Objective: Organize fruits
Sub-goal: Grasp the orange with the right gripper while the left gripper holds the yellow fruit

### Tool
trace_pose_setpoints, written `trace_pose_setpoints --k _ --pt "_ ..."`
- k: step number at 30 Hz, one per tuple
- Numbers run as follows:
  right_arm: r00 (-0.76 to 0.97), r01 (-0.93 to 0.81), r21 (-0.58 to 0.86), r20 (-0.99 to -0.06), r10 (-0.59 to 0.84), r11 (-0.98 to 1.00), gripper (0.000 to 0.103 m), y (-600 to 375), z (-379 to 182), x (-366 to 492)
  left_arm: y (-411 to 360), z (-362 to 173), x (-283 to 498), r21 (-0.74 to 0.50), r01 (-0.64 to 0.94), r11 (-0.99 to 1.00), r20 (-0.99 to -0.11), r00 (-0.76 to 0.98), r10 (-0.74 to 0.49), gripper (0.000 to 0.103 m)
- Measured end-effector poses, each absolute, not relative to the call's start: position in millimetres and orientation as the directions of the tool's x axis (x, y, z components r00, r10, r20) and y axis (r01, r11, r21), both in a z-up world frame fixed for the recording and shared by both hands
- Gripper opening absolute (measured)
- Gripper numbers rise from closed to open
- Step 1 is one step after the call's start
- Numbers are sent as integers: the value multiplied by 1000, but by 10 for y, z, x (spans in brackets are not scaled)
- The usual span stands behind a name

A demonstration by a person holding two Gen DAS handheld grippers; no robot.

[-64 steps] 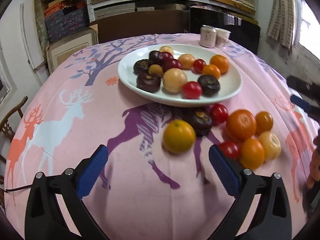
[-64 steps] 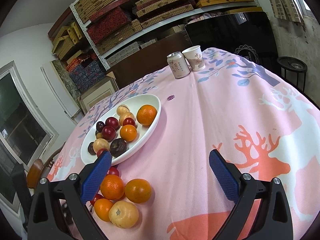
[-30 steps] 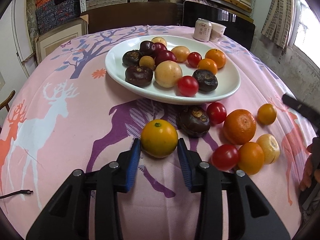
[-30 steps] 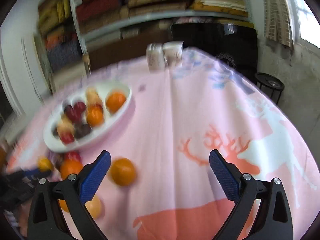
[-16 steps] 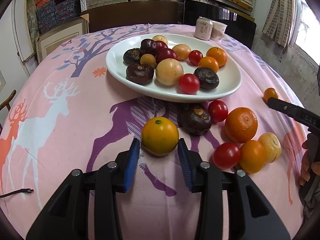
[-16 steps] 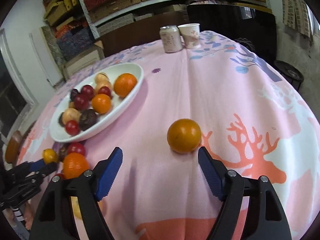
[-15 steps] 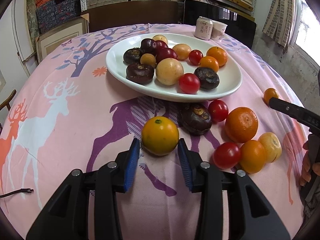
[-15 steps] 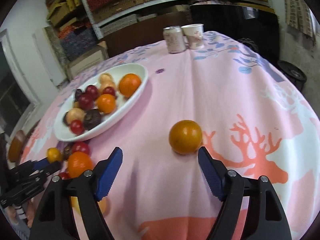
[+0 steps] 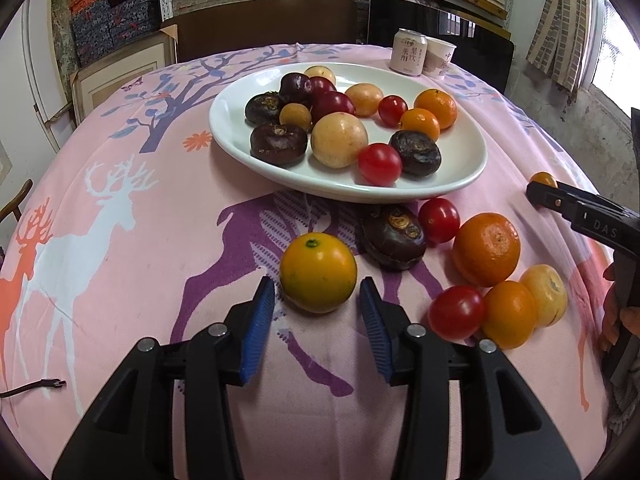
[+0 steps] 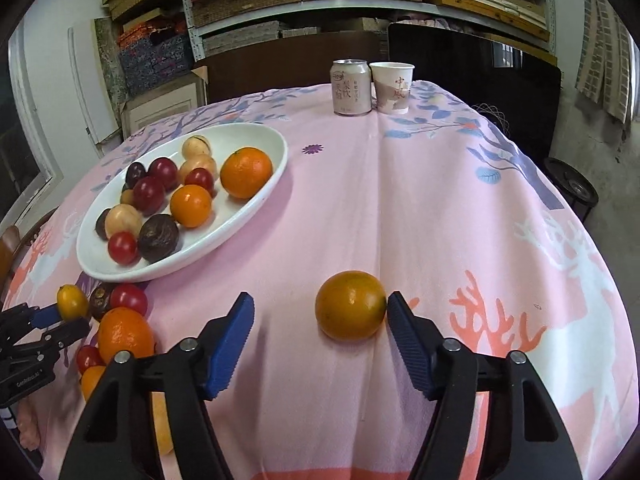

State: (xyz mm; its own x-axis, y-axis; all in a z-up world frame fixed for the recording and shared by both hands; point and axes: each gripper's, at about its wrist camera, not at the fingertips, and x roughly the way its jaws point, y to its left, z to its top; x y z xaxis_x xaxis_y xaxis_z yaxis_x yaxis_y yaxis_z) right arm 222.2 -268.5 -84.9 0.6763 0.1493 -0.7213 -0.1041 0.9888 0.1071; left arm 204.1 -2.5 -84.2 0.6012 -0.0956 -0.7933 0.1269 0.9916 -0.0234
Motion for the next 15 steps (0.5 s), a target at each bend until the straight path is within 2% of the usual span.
trace_pose_setpoints --k 3,5,11,15 --pt "670 -72 124 -729 140 990 56 -2751 -869 2292 -17 -842 2057 -32 124 992 -793 601 -100 44" --pt "675 -59 132 -725 137 990 40 -2788 -872 2324 -16 -840 2063 -35 121 992 -793 601 -102 44" --pt "642 -34 198 -747 173 980 37 -2907 -956 2403 -2 -838 2082 -51 118 992 -791 601 -112 43" --pt "654 -46 221 -731 196 974 37 -2899 -937 2351 42 -826 2075 -84 119 989 -787 602 -139 37"
